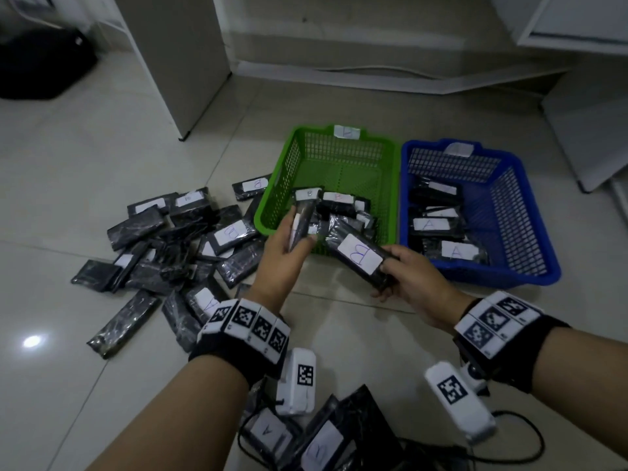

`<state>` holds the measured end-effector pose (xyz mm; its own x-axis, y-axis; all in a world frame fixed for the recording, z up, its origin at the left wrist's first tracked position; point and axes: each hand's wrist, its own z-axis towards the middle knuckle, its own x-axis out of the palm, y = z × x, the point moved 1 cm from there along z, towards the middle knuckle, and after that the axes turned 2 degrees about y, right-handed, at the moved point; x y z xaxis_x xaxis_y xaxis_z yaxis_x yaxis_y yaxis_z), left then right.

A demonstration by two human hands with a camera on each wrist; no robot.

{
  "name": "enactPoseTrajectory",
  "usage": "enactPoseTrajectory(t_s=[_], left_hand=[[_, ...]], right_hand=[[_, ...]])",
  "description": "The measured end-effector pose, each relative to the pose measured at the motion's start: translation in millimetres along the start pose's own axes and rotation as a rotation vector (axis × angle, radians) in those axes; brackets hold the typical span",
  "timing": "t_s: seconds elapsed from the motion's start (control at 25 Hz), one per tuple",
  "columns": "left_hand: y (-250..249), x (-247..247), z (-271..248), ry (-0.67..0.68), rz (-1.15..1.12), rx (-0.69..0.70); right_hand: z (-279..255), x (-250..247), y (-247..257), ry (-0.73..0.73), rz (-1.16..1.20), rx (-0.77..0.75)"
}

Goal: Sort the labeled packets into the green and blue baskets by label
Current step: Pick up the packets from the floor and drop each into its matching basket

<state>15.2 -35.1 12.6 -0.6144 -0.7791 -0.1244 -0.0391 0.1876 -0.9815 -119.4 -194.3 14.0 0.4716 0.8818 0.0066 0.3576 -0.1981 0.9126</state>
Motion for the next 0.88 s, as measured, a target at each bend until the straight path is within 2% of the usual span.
enactPoseTrajectory(t_s=[0.12,0.2,0.32,0.44,0.52,0.68,0.8,0.88], left_hand=[[10,9,13,0.043,0.115,-0.06],[17,14,17,-0.012,0.226,0.013],[19,20,18,-0.122,0.234,0.152],[21,19,25,-0.174,0.253,0.185],[25,15,34,-0.204,0.318,0.201],[23,7,50,-0.263,0.52,0.225],[15,0,67,-0.214,0.708,0.261],[12,-4,78,-0.156,0.806,0.254]], right_hand=[[4,-11,3,-0.088,0.043,-0.016],[7,-19,5,-0.126,0.022,-0.05],[15,-30,11,-0.188,-0.117,-0.148],[37,-39,19,-0.23,-0.345,-0.188],[55,-41,24,-0.215,-0.464,-0.2],[83,-29,30,-0.089,-0.717,-0.217],[91,-24,20,-0.054,-0.866,-0.17],[86,-26,12,-0.07,-0.891,-0.201]])
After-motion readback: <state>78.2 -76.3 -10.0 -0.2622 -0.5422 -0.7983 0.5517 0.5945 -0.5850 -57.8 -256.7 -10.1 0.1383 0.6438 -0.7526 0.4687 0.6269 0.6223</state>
